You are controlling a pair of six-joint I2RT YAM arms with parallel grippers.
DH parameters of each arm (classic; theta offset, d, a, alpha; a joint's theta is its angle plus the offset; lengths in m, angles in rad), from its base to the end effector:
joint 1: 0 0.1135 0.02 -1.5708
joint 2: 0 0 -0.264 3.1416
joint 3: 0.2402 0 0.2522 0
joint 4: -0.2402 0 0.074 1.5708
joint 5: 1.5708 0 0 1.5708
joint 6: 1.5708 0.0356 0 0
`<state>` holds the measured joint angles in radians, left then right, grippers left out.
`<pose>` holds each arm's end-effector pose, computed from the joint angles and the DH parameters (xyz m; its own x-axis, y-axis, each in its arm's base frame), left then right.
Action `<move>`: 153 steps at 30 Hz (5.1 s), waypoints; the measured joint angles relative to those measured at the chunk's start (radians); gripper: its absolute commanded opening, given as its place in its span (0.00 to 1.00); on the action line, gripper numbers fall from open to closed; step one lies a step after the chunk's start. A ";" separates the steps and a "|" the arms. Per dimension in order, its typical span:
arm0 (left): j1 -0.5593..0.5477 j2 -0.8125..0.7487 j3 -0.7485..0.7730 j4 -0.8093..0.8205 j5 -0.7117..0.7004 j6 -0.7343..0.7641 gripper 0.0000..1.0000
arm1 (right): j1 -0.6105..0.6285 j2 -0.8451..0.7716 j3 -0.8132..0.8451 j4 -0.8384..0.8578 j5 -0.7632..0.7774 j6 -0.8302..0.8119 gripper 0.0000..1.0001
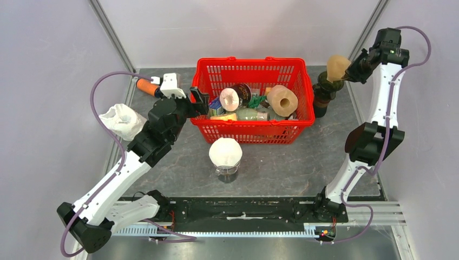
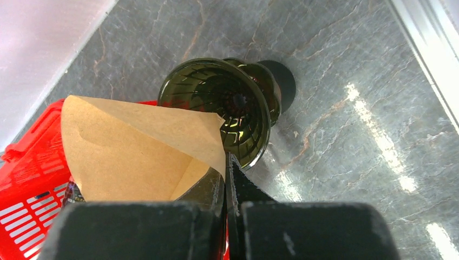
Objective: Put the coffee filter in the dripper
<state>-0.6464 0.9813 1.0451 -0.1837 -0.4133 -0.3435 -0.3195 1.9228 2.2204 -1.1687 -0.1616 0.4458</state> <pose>0.1840 -0.1209 0.3957 -0.1685 -0.2592 -0.9510 0.1875 0.9387 -0.2891 0.3796 -0.1195 0.4070 -0.5641 0.6349 -0.5280 0.5041 0.7712 0.3887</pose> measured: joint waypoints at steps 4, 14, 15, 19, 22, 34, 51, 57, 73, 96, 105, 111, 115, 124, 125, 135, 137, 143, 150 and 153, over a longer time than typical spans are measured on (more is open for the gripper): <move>0.008 -0.008 -0.006 -0.002 0.000 -0.011 0.89 | -0.003 0.043 0.000 -0.010 -0.032 0.003 0.00; 0.020 -0.008 -0.014 -0.007 0.001 -0.028 0.89 | 0.002 0.066 0.000 -0.023 -0.035 0.009 0.04; 0.023 -0.008 -0.014 -0.007 0.001 -0.029 0.89 | 0.002 0.070 0.000 -0.022 -0.035 0.010 0.04; 0.024 -0.008 -0.014 -0.008 0.001 -0.033 0.89 | 0.002 0.084 -0.006 -0.021 -0.035 0.017 0.07; 0.026 -0.008 -0.014 -0.010 0.001 -0.034 0.89 | 0.002 0.087 -0.014 -0.022 -0.021 0.023 0.13; 0.030 -0.008 -0.014 -0.010 0.005 -0.034 0.89 | 0.002 0.104 -0.014 -0.022 -0.003 0.036 0.33; 0.030 -0.023 -0.019 -0.011 0.008 -0.034 0.89 | 0.002 -0.014 0.013 -0.022 0.118 0.032 0.34; 0.030 -0.023 -0.020 -0.011 0.008 -0.035 0.89 | 0.027 -0.046 0.027 -0.019 0.106 0.019 0.24; 0.030 -0.036 -0.047 -0.025 -0.018 -0.045 0.89 | 0.116 0.220 0.139 -0.047 0.173 -0.018 0.17; 0.030 -0.042 -0.052 -0.026 -0.033 -0.045 0.89 | 0.134 0.285 0.151 -0.108 0.204 -0.058 0.18; 0.030 -0.042 -0.054 -0.026 -0.034 -0.045 0.89 | 0.146 0.292 0.151 -0.112 0.221 -0.058 0.22; 0.030 -0.051 -0.055 -0.026 -0.035 -0.045 0.89 | 0.145 0.296 0.151 -0.112 0.230 -0.058 0.34; 0.030 -0.065 -0.058 -0.025 -0.041 -0.045 0.89 | 0.145 0.298 0.151 -0.112 0.232 -0.057 0.45; 0.030 -0.068 -0.065 -0.025 -0.056 -0.045 0.89 | 0.148 0.298 0.169 -0.112 0.242 -0.064 0.61; 0.030 -0.068 -0.066 -0.025 -0.056 -0.045 0.89 | 0.148 0.298 0.171 -0.112 0.242 -0.066 0.62; 0.030 -0.069 -0.067 -0.025 -0.058 -0.045 0.89 | 0.154 0.296 0.178 -0.112 0.246 -0.076 0.47; 0.030 -0.069 -0.067 -0.025 -0.058 -0.045 0.89 | 0.154 0.296 0.178 -0.112 0.246 -0.076 0.39; 0.030 -0.072 -0.068 -0.025 -0.057 -0.045 0.89 | 0.154 0.300 0.177 -0.113 0.233 -0.080 0.34; 0.030 -0.072 -0.070 -0.025 -0.056 -0.045 0.89 | 0.154 0.300 0.178 -0.113 0.230 -0.080 0.36; 0.030 -0.072 -0.070 -0.025 -0.056 -0.045 0.89 | 0.154 0.300 0.189 -0.116 0.235 -0.080 0.39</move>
<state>-0.6163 0.9092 0.9752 -0.2085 -0.4690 -0.3885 -0.1658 2.2227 2.4092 -1.2846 0.0734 0.3656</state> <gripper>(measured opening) 0.889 0.362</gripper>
